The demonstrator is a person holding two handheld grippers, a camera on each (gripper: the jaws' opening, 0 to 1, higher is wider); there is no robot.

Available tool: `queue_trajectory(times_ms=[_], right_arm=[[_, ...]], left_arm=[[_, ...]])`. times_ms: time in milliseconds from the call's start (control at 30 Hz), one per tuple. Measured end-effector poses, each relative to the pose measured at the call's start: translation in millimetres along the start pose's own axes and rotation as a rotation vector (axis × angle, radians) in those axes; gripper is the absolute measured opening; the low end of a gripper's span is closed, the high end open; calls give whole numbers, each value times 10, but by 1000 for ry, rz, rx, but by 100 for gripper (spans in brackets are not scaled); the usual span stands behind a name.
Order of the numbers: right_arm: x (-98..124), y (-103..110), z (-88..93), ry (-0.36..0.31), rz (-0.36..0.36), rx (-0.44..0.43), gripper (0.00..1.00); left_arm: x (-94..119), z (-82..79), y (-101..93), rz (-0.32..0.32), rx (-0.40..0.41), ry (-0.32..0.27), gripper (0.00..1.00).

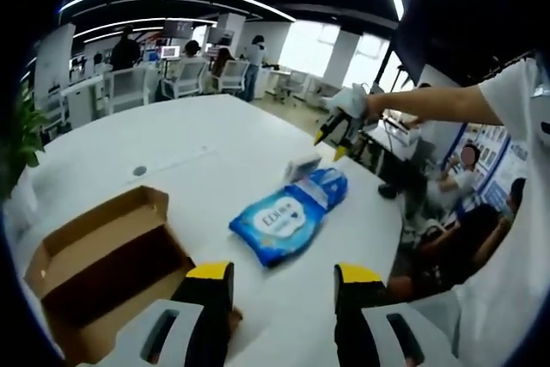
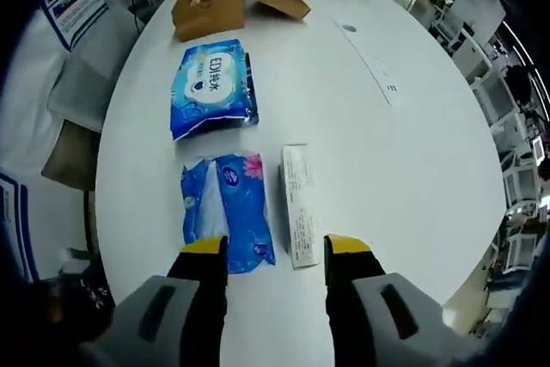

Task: Operate the shoe box by opening the lid, removing the specified soft item, and placing it in the target area until the item is outside and the box remains undamaged.

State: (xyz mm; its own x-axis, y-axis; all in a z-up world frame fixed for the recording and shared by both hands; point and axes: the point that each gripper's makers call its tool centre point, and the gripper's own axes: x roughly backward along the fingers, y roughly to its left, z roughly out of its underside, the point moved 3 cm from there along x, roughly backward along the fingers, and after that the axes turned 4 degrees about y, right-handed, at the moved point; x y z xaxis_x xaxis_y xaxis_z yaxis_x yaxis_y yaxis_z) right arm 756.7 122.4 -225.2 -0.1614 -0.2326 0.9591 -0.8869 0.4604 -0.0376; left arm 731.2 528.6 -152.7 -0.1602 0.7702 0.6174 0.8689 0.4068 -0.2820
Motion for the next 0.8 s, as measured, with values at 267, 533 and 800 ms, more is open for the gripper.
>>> queue_trajectory(times_ms=[267, 533, 800], right_arm=[[238, 309, -240, 8, 19, -25, 52], [526, 657, -648, -35, 59, -36, 55], [662, 987, -1177, -83, 91, -24, 53]], left_arm=[[198, 38, -144, -5, -26, -22, 48], [660, 109, 215, 9, -52, -74, 49], [1054, 169, 474, -5, -78, -92, 49]])
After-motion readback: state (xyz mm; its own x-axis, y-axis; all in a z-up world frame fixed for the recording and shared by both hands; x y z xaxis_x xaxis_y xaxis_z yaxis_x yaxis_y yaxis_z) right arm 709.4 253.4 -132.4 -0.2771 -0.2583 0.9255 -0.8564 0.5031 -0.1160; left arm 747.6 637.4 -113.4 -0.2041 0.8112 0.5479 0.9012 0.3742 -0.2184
